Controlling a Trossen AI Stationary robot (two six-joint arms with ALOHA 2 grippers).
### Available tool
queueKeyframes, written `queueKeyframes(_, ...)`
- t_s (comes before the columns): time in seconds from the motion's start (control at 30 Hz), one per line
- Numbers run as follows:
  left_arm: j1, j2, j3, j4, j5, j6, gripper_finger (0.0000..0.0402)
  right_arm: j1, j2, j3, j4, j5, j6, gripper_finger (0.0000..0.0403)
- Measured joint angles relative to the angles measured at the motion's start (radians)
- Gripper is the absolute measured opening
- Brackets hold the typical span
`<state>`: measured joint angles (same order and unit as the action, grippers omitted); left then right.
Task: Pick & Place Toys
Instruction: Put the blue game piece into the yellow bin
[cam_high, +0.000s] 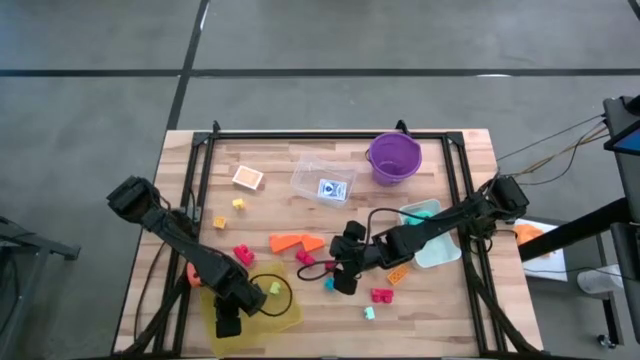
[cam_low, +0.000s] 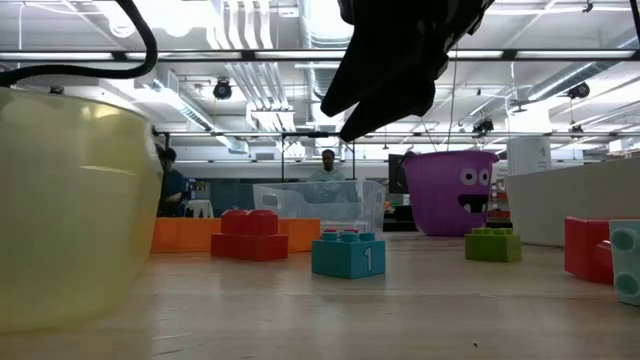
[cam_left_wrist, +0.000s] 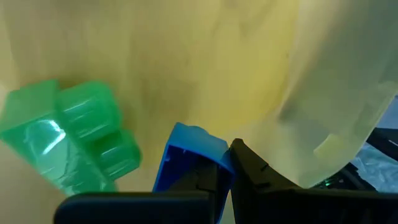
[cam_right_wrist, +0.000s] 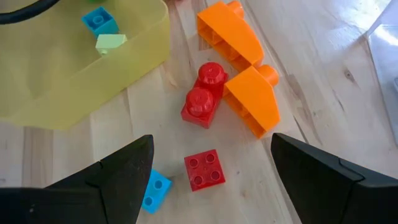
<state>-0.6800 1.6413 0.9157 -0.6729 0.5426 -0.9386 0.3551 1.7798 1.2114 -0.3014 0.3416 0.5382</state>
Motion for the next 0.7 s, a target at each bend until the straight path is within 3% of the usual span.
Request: queueKeyframes(0.7, -0.004, -0.002, 0.002, -0.021, -0.044, 0.143, 0.0008, 0.000, 0.000, 0.000, 0.000, 0.000, 0.000, 0.0320)
